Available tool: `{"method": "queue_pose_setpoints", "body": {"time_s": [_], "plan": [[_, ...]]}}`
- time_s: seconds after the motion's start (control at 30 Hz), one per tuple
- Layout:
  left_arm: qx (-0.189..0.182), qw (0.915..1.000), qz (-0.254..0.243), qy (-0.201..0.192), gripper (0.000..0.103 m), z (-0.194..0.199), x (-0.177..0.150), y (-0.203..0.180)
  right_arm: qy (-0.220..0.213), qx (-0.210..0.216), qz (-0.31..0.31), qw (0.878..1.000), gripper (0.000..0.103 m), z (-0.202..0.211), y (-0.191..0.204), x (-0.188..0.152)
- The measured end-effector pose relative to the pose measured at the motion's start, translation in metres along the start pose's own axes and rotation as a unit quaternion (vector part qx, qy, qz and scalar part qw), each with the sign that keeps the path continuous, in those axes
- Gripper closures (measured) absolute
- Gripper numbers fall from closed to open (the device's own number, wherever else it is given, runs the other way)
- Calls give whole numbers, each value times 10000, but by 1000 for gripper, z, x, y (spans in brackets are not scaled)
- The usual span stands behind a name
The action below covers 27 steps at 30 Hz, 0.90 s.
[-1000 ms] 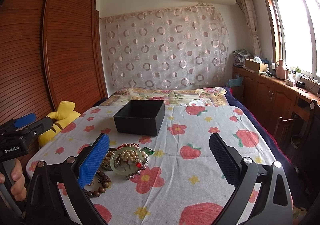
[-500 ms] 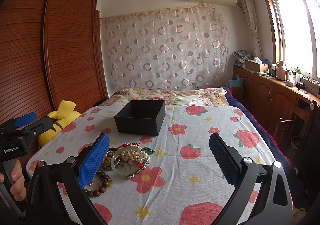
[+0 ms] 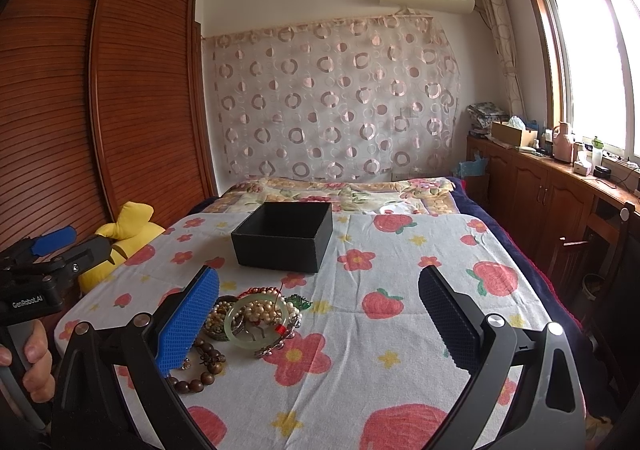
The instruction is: Organize jewelry
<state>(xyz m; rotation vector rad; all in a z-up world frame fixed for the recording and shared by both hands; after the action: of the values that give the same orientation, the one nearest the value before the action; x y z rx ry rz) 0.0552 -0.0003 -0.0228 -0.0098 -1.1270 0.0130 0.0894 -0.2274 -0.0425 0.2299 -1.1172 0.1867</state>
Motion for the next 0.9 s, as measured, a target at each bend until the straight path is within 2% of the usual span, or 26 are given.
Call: {"method": "queue_pose_setpoints", "body": {"time_s": [0.67, 0.87, 0.9], "plan": [[-7, 10000, -6, 9, 7, 0, 0, 0, -6, -3, 20, 10000, 2, -1, -4, -4], [-43, 9998, -43, 191, 7, -1, -12, 0, 107, 93, 61, 9999, 2, -2, 5, 1], [-43, 9996, -51, 271, 7, -3, -17, 1, 124, 105, 66, 9998, 2, -12, 9, 1]]}}
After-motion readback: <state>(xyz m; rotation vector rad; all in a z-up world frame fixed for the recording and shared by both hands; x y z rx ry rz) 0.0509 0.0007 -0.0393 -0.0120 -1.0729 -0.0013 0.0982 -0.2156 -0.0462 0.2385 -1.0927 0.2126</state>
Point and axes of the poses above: each gripper's, at about its wrist camera, not at the fingertips, and z roughly against the way its jaws point, y to its left, x to its top, the point moved 6 cm from there along -z, roughly the way its jaws point, and after that the axes turned 3 degrees about y, right-handed, at the moved point
